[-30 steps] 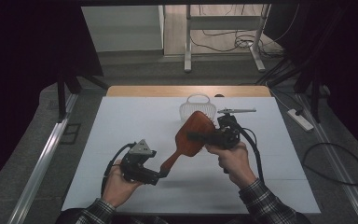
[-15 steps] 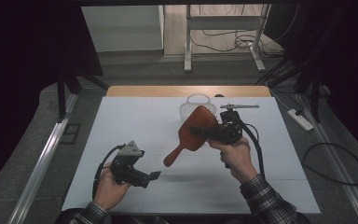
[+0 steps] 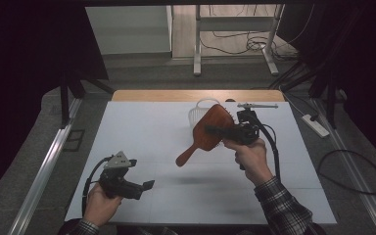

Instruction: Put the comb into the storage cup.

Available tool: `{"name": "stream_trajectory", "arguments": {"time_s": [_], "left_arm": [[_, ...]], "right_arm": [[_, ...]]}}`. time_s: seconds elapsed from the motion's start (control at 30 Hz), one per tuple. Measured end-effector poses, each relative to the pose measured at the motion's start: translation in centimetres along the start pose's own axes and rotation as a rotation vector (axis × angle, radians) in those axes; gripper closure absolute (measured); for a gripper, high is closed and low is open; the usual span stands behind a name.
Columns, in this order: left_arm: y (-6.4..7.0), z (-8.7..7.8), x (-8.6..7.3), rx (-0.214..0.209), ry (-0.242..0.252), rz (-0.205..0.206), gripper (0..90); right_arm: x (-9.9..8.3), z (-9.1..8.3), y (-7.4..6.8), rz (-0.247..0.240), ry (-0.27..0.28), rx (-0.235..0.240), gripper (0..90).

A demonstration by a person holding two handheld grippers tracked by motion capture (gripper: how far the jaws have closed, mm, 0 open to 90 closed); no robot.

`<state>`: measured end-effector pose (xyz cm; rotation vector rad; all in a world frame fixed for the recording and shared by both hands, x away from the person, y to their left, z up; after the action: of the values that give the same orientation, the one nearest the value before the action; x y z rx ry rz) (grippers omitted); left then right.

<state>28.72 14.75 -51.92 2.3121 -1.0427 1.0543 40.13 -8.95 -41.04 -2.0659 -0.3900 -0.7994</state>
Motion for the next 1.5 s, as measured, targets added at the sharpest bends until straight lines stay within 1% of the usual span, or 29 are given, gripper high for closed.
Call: {"name": "stream_trajectory", "arguments": {"time_s": [0.2,0.27,0.4,0.57,0.63,0.73,0.8,0.87,0.93,1.13,1.33,1.5], "left_arm": [[-0.6,-1.3,-1.2,0.016,0.016,-0.029,1.4],[-0.7,-1.6,-1.6,0.022,0.014,-0.030,1.4],[-1.0,-2.2,-2.3,0.038,0.014,-0.037,1.4],[-1.3,-2.8,-2.7,0.047,0.020,-0.048,1.4],[-1.4,-3.1,-3.2,0.060,0.012,-0.056,1.5],[-1.5,-3.4,-3.6,0.068,0.000,-0.054,1.3],[-1.6,-3.6,-3.8,0.080,-0.006,-0.048,1.3],[-1.6,-3.7,-3.9,0.088,-0.003,-0.054,1.3],[-1.6,-3.9,-4.2,0.087,-0.008,-0.058,1.3],[-1.4,-4.1,-4.8,0.092,-0.030,-0.054,1.0],[-1.5,-4.4,-4.9,0.092,-0.017,-0.069,0.9],[-1.4,-4.4,-4.9,0.089,-0.024,-0.054,0.9]], "right_arm": [[0.7,-0.3,0.3,0.000,0.016,-0.010,55.5],[1.0,-0.4,0.5,-0.003,0.026,-0.019,55.5],[1.5,-0.6,0.8,0.008,0.040,-0.020,55.4],[2.1,-0.6,0.9,0.013,0.052,-0.023,55.4],[2.4,-0.6,1.0,0.015,0.057,-0.025,55.4],[2.8,-0.5,1.2,0.019,0.062,-0.028,55.5],[3.0,-0.5,1.3,0.023,0.067,-0.029,55.5],[3.3,-0.5,1.4,0.029,0.074,-0.029,55.5],[3.6,-0.6,1.6,0.029,0.080,-0.035,55.5],[4.6,-0.7,1.9,0.032,0.098,-0.048,55.4],[5.6,-0.8,2.5,0.038,0.116,-0.066,55.3],[6.5,-0.9,3.1,0.044,0.131,-0.084,55.4]]}}
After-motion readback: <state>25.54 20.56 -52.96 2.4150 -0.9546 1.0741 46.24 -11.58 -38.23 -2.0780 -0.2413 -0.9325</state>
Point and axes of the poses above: each handheld gripper's, and its own axes: z roughly forward along the jaws, x roughly out of its top, y roughly to its right, the point moved 9 cm from there along z, roughly forward along the jaws, and after that the axes turned 8 degrees about z, right-handed, at the moved point
